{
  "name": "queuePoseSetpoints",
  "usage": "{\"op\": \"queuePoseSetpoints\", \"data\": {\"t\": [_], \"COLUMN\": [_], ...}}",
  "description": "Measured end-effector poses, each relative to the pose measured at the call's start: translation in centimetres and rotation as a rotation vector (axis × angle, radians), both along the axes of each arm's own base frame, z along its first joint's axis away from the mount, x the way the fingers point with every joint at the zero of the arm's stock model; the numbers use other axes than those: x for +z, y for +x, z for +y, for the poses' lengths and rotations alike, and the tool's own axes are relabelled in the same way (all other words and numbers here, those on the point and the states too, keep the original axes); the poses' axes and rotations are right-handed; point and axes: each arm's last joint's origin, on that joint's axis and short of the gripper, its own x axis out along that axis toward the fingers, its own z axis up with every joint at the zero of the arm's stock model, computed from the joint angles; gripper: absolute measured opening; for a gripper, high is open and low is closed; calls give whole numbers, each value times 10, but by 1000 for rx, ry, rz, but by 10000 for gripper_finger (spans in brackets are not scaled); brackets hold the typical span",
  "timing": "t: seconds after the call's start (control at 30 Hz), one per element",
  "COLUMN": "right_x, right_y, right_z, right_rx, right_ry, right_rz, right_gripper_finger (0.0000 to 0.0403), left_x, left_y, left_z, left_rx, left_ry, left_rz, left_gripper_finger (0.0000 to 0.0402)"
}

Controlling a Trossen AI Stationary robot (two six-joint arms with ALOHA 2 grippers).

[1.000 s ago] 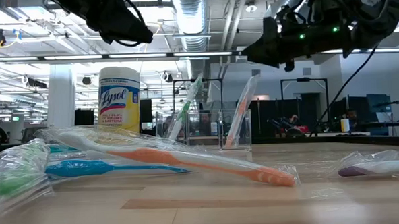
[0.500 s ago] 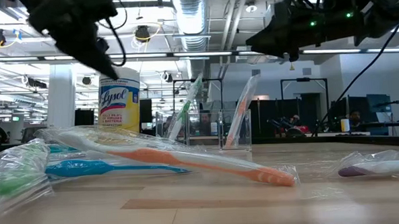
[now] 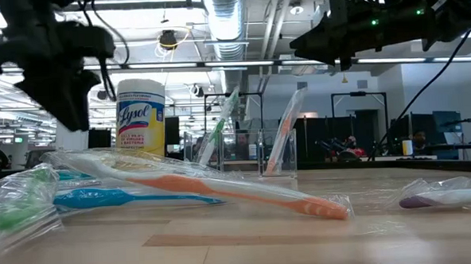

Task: Pick & Place toothbrushing station
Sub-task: Put the left blue mouthwash into the transparent organizer

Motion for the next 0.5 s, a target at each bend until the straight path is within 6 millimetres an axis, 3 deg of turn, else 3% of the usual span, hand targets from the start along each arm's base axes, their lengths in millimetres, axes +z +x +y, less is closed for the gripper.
{"op": "queuePoseSetpoints", "data": {"t": [0.1, 0.5], "right_x": [0, 0], "right_y": [0, 0], "right_z": [1, 2], "right_rx": [7, 11], "right_ry": [0, -3], "right_rz": [0, 0], "right_gripper_finger": [159, 160], "left_x": [-10, -12], "left_y": [-4, -2], "left_z": [1, 1], "left_rx": [21, 24], "left_ry": [-1, -1], "left_rz": [29, 29], "left_gripper_finger": [172, 208]}}
